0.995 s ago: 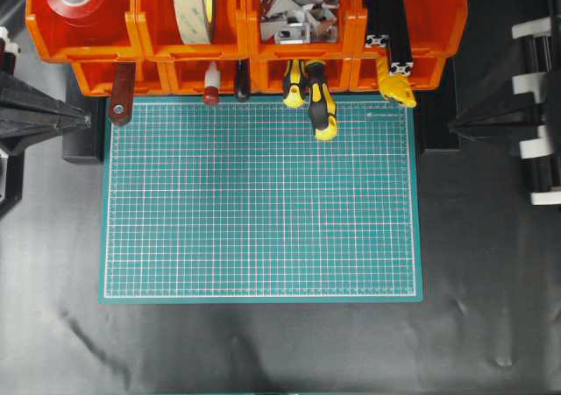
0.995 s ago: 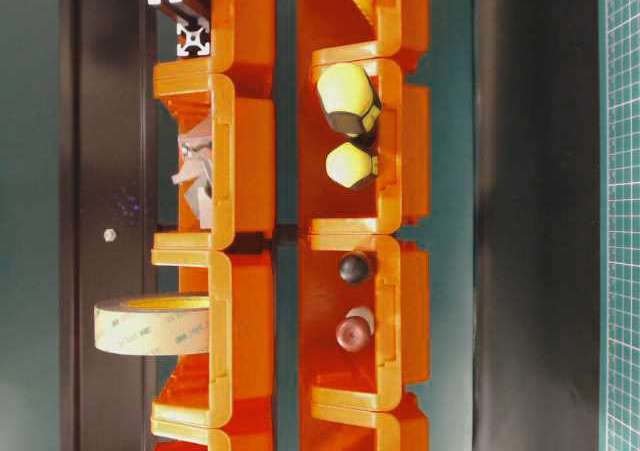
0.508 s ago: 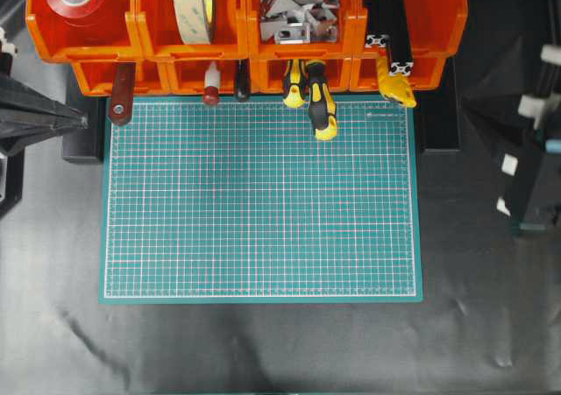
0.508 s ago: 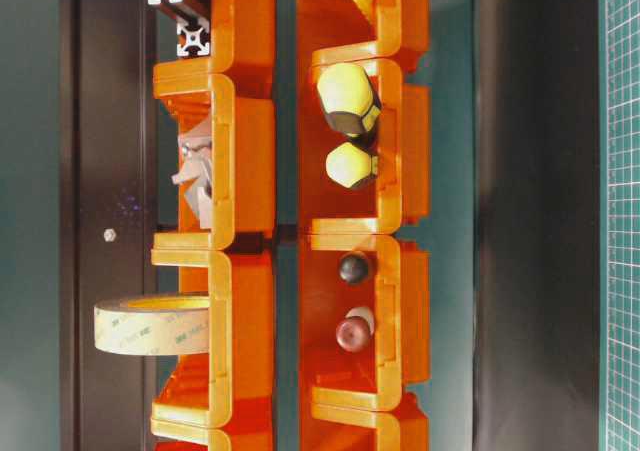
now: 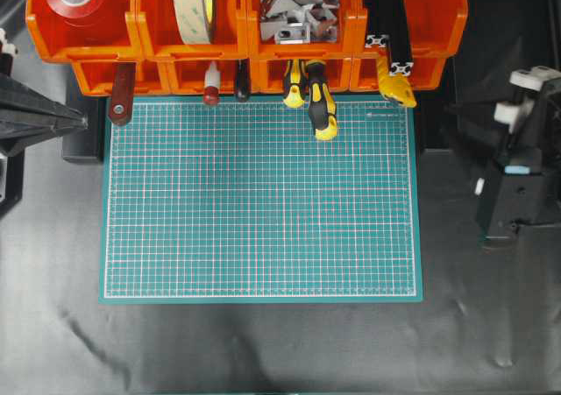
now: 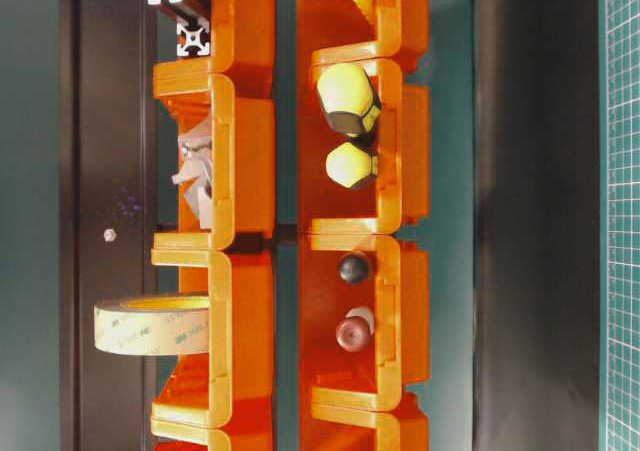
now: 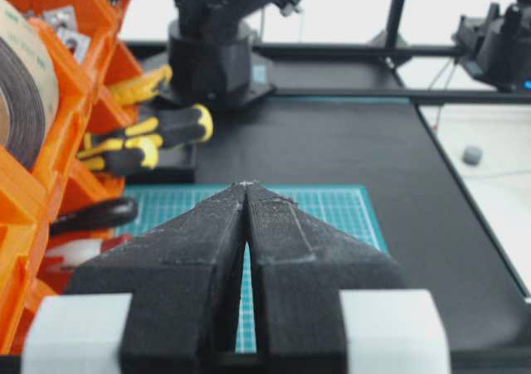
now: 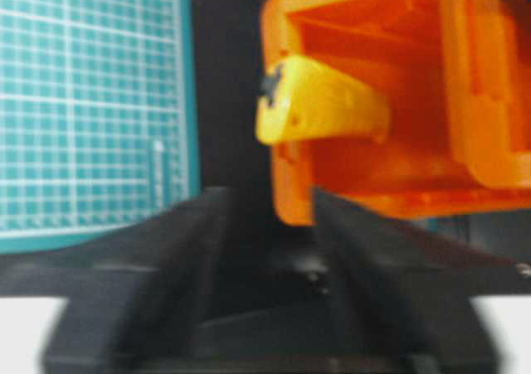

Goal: Pick cutter from container rack with right arm.
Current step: 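Close the right gripper on the yellow cutter in the rack bin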

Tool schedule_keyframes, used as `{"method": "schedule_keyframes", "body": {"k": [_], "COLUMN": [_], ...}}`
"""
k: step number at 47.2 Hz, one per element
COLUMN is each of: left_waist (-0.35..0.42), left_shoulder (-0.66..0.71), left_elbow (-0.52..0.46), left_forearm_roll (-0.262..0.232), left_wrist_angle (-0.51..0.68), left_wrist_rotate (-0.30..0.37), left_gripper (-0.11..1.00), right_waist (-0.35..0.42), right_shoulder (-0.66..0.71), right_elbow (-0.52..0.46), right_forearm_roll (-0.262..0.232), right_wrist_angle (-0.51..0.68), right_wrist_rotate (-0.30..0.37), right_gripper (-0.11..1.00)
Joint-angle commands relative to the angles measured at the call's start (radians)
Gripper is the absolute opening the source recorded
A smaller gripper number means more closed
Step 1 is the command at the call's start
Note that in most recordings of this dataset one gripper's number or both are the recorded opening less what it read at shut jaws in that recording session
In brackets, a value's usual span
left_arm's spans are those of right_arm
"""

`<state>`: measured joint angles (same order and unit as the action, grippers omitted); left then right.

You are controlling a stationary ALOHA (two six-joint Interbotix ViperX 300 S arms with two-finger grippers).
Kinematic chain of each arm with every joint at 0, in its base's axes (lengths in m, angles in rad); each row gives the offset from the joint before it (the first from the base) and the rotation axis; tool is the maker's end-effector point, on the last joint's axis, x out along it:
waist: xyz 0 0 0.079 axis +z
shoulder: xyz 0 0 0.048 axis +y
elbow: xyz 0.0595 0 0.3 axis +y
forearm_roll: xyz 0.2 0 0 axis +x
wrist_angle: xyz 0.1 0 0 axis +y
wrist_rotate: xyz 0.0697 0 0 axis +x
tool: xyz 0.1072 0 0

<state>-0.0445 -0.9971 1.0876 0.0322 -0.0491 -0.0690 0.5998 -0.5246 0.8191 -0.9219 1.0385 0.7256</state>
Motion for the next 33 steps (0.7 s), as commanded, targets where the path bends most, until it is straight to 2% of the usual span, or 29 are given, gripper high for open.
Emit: {"method": "schedule_keyframes", "body": {"k": [1,4,7,16,24,33], "left_waist": [0.002,0.003,0.003,0.003,-0.003,-0.006], "left_shoulder": [-0.002,-0.002,-0.002,-0.002,-0.003,-0.015], "left_elbow": [-0.029,-0.029,-0.029,-0.029,-0.028,-0.026], "left_forearm_roll": [0.003,0.003,0.003,0.003,0.003,0.003], "left_wrist_angle": [0.017,0.031,0.038,0.04,0.048,0.08], "left_wrist_rotate": [-0.003,-0.005,-0.005,-0.005,-0.003,-0.005], "left_gripper": [0.0,0.0,0.0,0.0,0.0,0.0], "right_waist": [-0.032,-0.048,-0.061,-0.11,-0.14,-0.175], "right_shoulder": [0.003,0.012,0.031,0.112,0.183,0.221], "right_elbow": [-0.006,-0.005,-0.005,-0.02,-0.044,-0.041], "right_forearm_roll": [-0.012,-0.025,-0.052,-0.109,-0.124,-0.163], "right_wrist_angle": [-0.052,-0.067,-0.074,-0.083,-0.092,-0.103], "right_wrist_rotate": [0.003,0.003,0.003,0.005,0.02,0.084], "right_gripper": [0.53,0.7,0.76,0.73,0.72,0.72]}}
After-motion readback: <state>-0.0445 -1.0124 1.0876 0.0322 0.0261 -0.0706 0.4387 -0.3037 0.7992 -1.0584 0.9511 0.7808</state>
